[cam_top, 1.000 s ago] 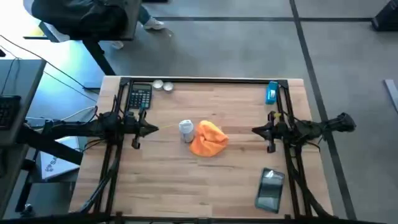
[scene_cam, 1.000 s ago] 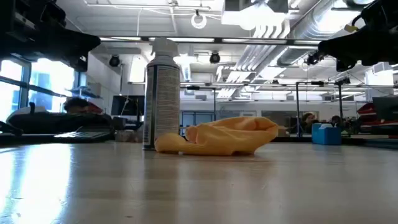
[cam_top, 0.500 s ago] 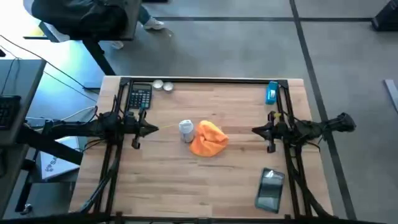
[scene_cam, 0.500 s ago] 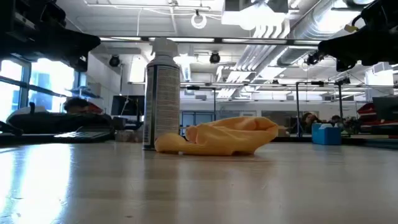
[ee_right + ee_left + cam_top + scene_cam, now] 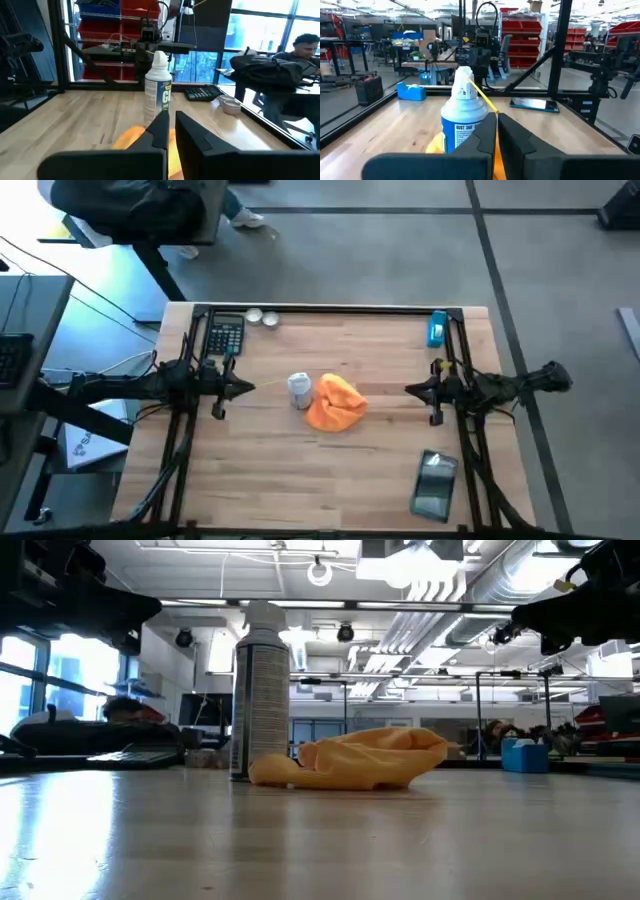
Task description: Apply microfiber cloth
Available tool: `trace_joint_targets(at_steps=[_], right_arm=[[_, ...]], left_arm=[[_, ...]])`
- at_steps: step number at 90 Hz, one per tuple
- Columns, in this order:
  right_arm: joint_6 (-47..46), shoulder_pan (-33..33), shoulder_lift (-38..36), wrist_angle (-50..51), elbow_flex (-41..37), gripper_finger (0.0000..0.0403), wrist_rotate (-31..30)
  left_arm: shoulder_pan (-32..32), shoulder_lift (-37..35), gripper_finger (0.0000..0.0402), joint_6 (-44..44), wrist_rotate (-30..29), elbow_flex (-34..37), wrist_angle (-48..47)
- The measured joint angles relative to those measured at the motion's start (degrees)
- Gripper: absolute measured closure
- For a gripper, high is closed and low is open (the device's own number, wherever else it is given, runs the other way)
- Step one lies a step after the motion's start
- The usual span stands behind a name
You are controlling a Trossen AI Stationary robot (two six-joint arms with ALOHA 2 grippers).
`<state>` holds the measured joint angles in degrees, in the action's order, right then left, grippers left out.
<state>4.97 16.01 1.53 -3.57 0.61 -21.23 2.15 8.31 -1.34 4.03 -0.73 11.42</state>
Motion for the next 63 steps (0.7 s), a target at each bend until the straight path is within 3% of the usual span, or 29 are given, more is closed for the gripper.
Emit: trace_joint_targets(at_steps=[35, 42, 51, 63], right_arm=[[0.0, -0.02, 0.01, 0.0, 0.0, 0.0402, -0.01], [0.0, 0.0, 0.01, 0.0, 0.01, 0.0402, 0.0], [0.0, 0.0, 0.01, -0.01, 0.01, 0.0402, -0.02], [0.0, -0.02, 0.01, 0.0, 0.01, 0.0402, 0.0]], left_arm=[[0.0, 0.01, 0.0401, 1.05, -0.42, 0.0, 0.84], [0.0, 0.01, 0.0401, 2.53, -1.37, 0.0, 2.93], [0.0, 0.03, 0.0401, -4.51, -2.61, 0.0, 5.0], [0.0, 0.01, 0.0401, -5.78, -4.63, -0.01, 14.15]])
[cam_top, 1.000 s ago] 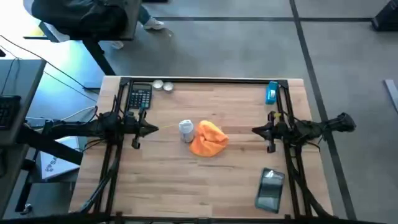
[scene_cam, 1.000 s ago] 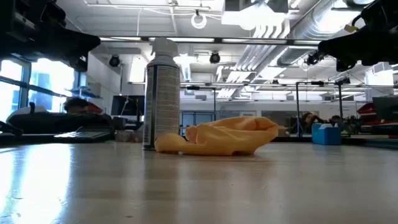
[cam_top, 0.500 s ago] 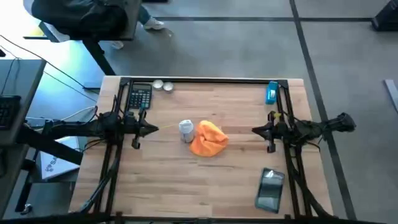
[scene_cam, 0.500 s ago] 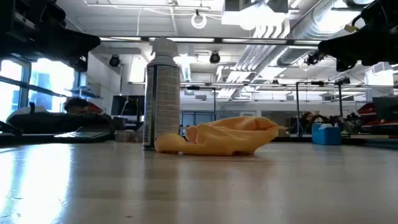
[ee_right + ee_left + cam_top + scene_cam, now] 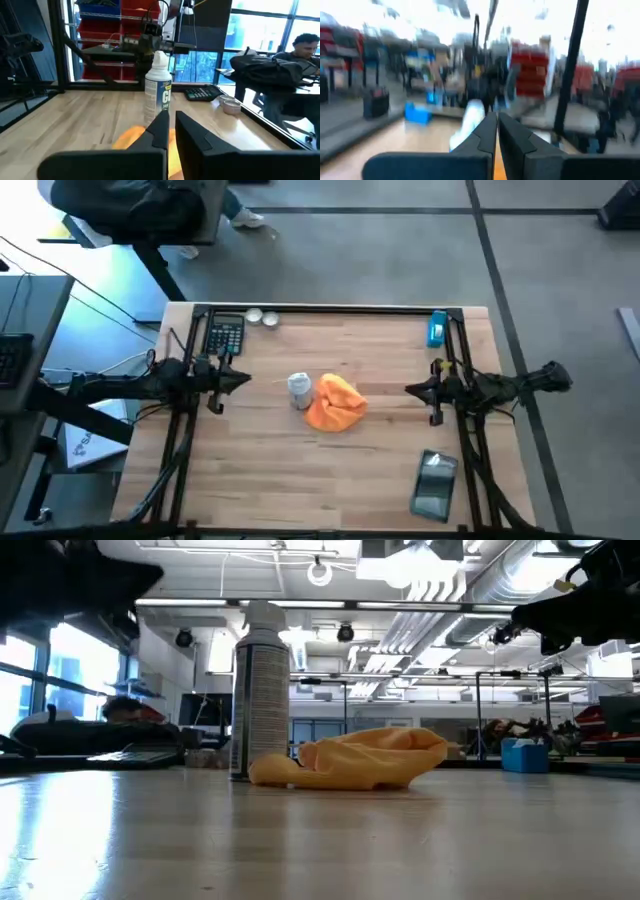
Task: Apply microfiber cloth
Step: Move the orange microfiber cloth to the middle left of the table
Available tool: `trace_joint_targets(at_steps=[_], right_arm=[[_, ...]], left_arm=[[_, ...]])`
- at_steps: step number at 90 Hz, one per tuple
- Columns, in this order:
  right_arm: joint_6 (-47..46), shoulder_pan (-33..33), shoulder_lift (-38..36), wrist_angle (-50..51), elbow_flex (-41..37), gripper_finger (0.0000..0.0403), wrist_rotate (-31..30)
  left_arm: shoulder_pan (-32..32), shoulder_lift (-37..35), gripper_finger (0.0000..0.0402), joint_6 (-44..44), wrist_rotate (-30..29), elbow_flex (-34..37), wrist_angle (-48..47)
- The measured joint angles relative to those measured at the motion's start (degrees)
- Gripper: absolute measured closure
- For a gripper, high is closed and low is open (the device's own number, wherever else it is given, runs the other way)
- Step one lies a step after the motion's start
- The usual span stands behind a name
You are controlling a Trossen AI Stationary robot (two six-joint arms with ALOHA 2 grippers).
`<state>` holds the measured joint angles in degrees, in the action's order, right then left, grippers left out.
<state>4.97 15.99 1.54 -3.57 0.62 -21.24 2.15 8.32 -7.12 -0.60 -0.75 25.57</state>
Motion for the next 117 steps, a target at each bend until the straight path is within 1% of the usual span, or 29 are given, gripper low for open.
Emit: trace_joint_targets(at_steps=[7, 16, 25, 32, 40, 57, 74, 84, 91, 113, 117], right_arm=[[0.0, 0.02, 0.0, 0.0, 0.0, 0.0402, -0.02], [0.0, 0.01, 0.0, 0.0, 0.0, 0.0402, -0.02], [0.0, 0.01, 0.0, -0.01, 0.0, 0.0402, 0.0], [0.0, 0.02, 0.0, 0.0, 0.0, 0.0402, -0.01], [0.0, 0.02, 0.0, 0.0, 0.0, 0.0402, -0.02], [0.0, 0.02, 0.0, 0.0, 0.0, 0.0402, 0.0], [0.0, 0.01, 0.0, 0.0, 0.0, 0.0402, 0.0], [0.0, 0.0, 0.0, 0.0, -0.02, 0.0402, -0.01], [0.0, 0.01, 0.0, 0.0, -0.01, 0.0402, 0.0], [1.58, 0.02, 0.0, -0.02, -0.01, 0.0402, -0.04], [2.41, 0.02, 0.0, -0.04, -0.01, 0.0402, -0.79]], left_arm=[[0.0, 0.02, 0.0401, -0.64, -0.23, -0.03, 3.37], [0.0, 0.02, 0.0401, -4.25, -1.19, -0.03, 7.53], [0.02, 0.51, 0.0401, -8.57, 0.96, -0.5, 11.61], [0.0, 1.59, 0.0401, -10.69, 1.12, -1.82, 15.8], [-0.36, 3.44, 0.0401, -10.55, 1.72, -3.23, 20.07], [-2.53, 8.45, 0.0401, -8.3, 2.97, -3.55, 28.9], [-6.54, 14.25, 0.0401, -8.63, 2.97, -3.55, 30.79], [-9.41, 17.51, 0.0401, -6.75, 2.8, -3.55, 30.65], [-11.58, 19.39, 0.0401, -4.74, 1.14, -3.55, 30.74], [-17.01, 23.82, 0.0401, 0.86, -7.61, -3.55, 30.14], [-17.76, 24.51, 0.0401, 1.7, -9.15, -3.55, 29.44]])
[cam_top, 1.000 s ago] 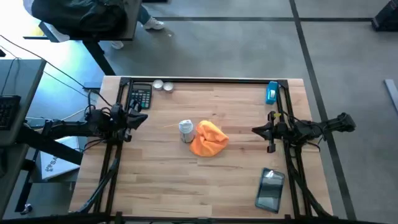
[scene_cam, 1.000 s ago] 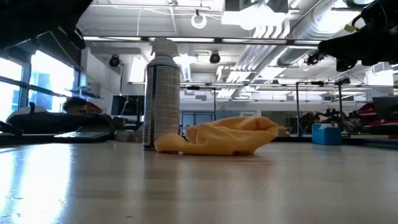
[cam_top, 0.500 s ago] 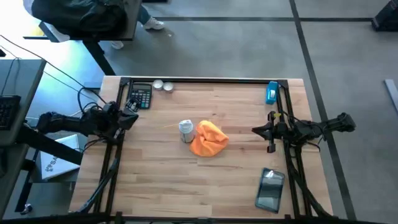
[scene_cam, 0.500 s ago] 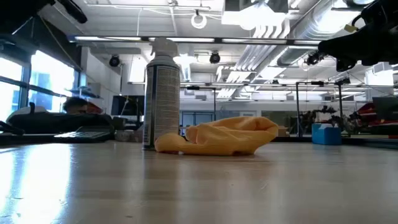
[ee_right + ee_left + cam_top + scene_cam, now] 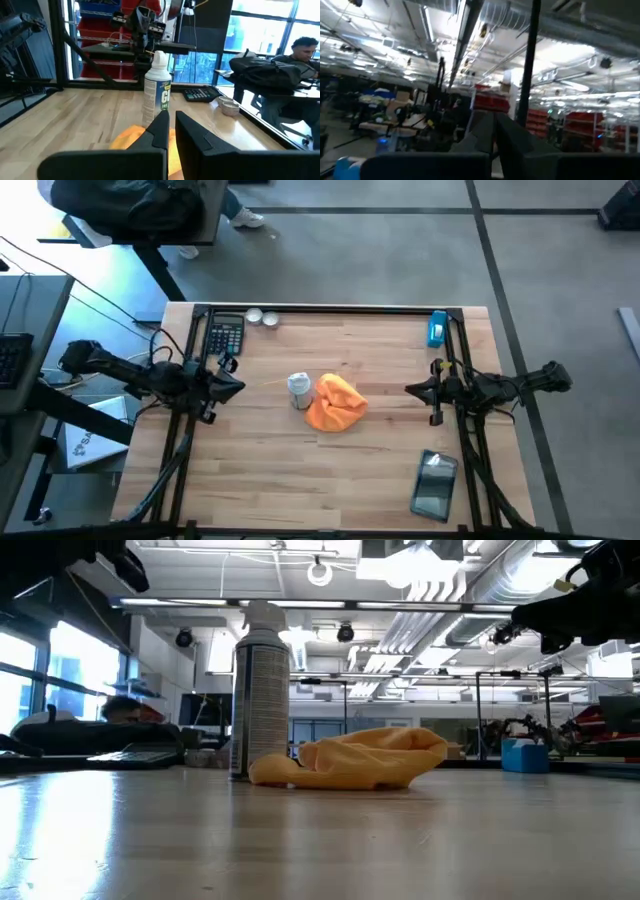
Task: Apply microfiber cloth
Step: Move the orange microfiber cloth to the middle left of the table
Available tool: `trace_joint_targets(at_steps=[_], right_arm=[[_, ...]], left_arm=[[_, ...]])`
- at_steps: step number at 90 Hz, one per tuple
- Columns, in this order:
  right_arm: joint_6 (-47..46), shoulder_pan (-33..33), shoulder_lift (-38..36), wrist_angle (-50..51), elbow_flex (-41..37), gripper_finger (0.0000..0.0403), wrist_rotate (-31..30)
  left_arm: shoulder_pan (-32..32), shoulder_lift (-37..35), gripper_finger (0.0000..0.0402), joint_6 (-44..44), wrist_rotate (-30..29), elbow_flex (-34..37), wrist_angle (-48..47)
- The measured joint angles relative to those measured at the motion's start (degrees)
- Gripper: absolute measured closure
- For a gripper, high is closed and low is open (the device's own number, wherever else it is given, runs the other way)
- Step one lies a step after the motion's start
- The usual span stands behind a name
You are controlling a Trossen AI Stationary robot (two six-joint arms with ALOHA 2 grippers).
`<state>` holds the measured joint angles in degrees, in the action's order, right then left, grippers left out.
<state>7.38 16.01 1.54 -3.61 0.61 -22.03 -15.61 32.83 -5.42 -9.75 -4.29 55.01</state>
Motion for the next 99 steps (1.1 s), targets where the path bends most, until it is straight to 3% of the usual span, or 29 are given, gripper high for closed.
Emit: trace_joint_targets(at_steps=[26, 39, 55, 86, 99], right_arm=[[1.68, 0.0, 0.0, -0.07, 0.01, 0.0402, -1.31], [1.68, -0.02, 0.0, -0.05, 0.01, 0.0402, -1.3], [1.68, -0.01, 0.0, -0.05, 0.01, 0.0402, -1.28], [1.68, -0.02, 0.0, -0.05, 0.01, 0.0402, -1.24], [1.68, -0.01, 0.0, -0.05, 0.0, 0.0402, -1.09]], left_arm=[[-2.72, 2.33, 0.0401, 2.7, -12.9, 0.0, -11.26], [-2.81, 2.42, 0.0401, 3.48, -15.62, 0.0, -17.53], [-2.72, 2.38, 0.0401, 11.93, -21.68, 0.02, -15.84], [-2.68, 2.77, 0.0401, 2.78, -20.8, 0.02, -15.88], [-2.68, 2.79, 0.0401, 3.3, -20.81, 0.02, -16.4]])
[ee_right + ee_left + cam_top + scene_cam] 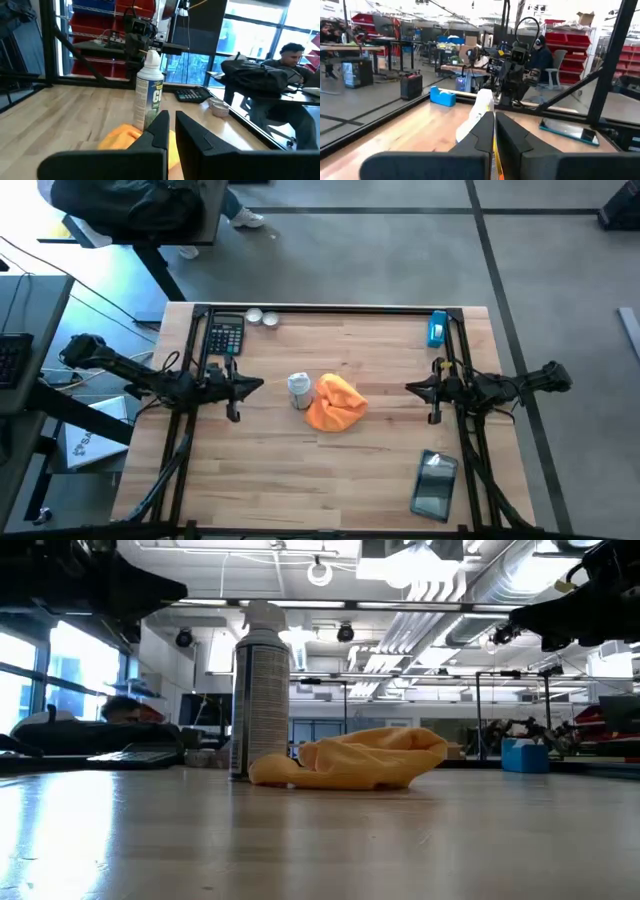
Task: Apply microfiber cloth
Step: Move the orange microfiber cloth to the middle left of the table
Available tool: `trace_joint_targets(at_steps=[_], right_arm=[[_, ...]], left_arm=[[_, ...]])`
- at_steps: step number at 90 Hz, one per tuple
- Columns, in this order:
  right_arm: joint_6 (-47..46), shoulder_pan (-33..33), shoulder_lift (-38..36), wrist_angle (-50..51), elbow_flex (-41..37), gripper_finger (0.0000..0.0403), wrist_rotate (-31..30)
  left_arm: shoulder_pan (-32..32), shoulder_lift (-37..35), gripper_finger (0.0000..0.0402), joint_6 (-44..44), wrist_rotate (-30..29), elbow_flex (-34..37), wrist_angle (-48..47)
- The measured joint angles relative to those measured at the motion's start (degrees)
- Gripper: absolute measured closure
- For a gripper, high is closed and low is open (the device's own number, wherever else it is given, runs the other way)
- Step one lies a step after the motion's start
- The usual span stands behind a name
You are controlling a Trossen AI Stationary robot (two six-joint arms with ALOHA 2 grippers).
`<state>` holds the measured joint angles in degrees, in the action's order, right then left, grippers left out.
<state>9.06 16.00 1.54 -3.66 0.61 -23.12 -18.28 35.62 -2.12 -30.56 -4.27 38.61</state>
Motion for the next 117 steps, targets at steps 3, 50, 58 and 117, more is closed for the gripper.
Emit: trace_joint_targets(at_steps=[3, 50, 58, 117], right_arm=[[-0.01, -0.01, 0.0, 0.0, 0.01, 0.0402, 0.0], [0.0, 0.01, 0.0, 0.0, 0.01, 0.0402, -0.02], [0.0, -0.01, 0.0, -0.02, 0.01, 0.0402, -0.02], [0.0, 0.01, -0.02, -0.02, 0.01, 0.0402, -0.19]], left_arm=[[0.0, 0.0, 0.0401, 0.29, -0.02, 0.0, 0.0], [-0.11, 0.0, 0.0401, -1.27, 4.96, 0.0, 9.78], [-0.13, 0.02, 0.0401, 0.79, 11.43, 0.0, 12.75], [-0.15, 0.22, 0.0401, -6.78, 22.32, 0.0, 17.02]])
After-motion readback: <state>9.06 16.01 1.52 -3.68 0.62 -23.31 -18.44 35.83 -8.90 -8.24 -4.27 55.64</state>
